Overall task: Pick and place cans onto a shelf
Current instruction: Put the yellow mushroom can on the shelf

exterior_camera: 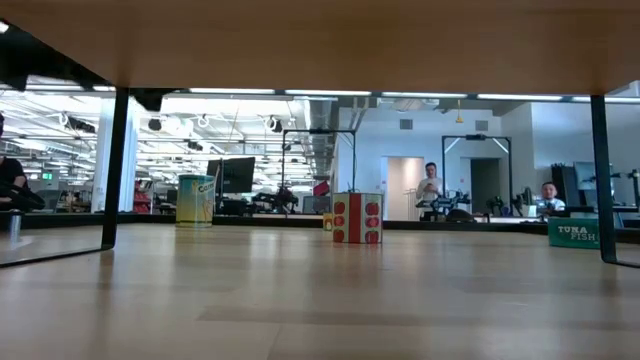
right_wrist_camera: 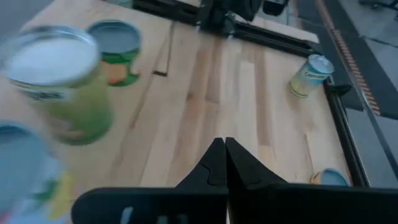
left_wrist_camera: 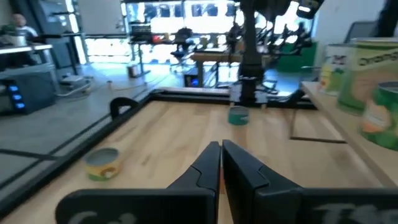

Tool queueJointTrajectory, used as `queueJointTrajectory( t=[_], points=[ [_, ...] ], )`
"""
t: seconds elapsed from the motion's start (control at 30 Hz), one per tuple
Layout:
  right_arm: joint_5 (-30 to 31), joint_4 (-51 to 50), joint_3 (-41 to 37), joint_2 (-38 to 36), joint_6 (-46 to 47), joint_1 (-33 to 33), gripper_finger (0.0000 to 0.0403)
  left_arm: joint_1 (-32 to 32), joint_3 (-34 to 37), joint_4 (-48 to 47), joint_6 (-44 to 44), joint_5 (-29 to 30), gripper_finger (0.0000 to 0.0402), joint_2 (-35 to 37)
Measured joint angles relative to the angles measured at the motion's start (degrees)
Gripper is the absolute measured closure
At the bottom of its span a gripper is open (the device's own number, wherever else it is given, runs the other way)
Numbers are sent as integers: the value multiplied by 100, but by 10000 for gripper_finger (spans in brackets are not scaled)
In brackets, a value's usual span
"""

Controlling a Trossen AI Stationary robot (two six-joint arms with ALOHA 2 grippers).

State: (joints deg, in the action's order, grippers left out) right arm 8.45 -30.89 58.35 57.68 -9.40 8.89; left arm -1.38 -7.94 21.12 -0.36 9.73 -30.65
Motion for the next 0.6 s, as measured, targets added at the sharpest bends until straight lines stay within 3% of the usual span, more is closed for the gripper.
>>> queueJointTrajectory(
  t=[0.27,0.47,0.6],
  points=[
    [-955,1679,-1538,-538,-297,-1155,397,-888,-1377,-1574,482,-393,401,-844],
    [-1788,2843,-2308,-760,-359,-1826,400,-1982,-2358,-1783,1168,-1724,401,-2147],
    [-1896,3136,-2653,-803,-357,-2101,398,-2589,-3009,-1784,1643,-2641,401,-3221]
  ],
)
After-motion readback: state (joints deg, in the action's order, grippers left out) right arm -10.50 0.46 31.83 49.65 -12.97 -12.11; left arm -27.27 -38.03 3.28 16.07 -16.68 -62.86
